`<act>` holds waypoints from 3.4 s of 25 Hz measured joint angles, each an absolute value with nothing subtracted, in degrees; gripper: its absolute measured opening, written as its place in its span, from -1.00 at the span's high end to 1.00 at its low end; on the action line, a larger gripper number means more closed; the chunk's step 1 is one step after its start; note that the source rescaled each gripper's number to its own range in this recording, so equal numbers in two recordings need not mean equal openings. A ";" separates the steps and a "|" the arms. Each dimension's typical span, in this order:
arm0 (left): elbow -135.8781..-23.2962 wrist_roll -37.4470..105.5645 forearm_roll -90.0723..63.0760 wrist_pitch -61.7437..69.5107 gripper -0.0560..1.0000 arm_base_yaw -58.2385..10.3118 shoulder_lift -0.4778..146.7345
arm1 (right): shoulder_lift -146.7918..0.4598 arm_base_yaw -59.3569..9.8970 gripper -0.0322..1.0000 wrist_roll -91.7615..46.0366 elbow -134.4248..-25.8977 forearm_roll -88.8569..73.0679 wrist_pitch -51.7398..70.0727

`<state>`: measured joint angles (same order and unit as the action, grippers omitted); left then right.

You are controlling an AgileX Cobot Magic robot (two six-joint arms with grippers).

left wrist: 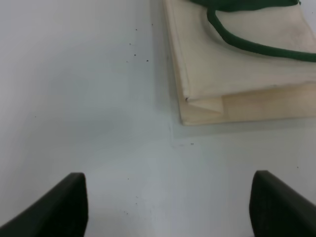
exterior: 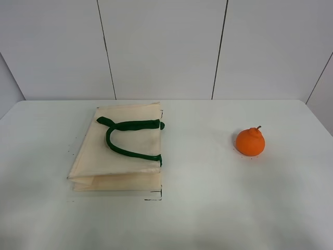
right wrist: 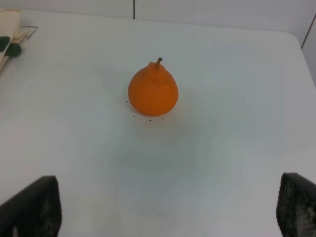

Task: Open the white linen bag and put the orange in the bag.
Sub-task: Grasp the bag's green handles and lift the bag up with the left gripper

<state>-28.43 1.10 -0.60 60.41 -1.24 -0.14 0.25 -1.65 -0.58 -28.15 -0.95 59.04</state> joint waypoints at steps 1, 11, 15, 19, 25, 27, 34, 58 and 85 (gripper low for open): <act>-28.43 1.10 -0.60 60.41 -0.58 -1.24 -0.14 | 0.25 -1.65 -1.00 -0.58 -28.15 -0.95 59.04; -28.43 1.15 -0.60 60.48 -0.94 -1.24 0.99 | 0.25 -1.65 -1.00 -0.58 -28.15 -0.95 59.04; -30.10 1.15 -0.60 59.79 -1.00 -1.24 8.55 | 0.25 -1.65 -1.00 -0.58 -28.15 -0.95 59.04; -35.99 1.15 -0.60 56.80 -1.00 -1.24 21.74 | 0.25 -1.65 -1.00 -0.58 -28.15 -0.95 59.04; -46.26 1.21 -0.60 51.43 -1.00 -1.24 47.08 | 0.25 -1.65 -1.00 -0.58 -28.15 -0.95 59.04; -49.83 1.21 -0.60 49.92 -1.00 -1.24 55.77 | 0.25 -1.65 -1.00 -0.58 -28.15 -0.95 59.04; -66.60 0.00 -0.77 47.48 -0.97 -1.28 86.59 | 0.25 -1.65 -1.00 -0.58 -28.15 -0.95 59.04; -97.74 -17.12 0.00 52.46 -0.93 -16.79 128.59 | 0.25 -1.65 -1.00 -0.58 -28.15 -0.95 59.04; -101.28 -20.43 0.95 54.51 0.88 -16.79 133.30 | 0.25 -1.65 -1.00 -0.58 -28.15 -0.95 59.04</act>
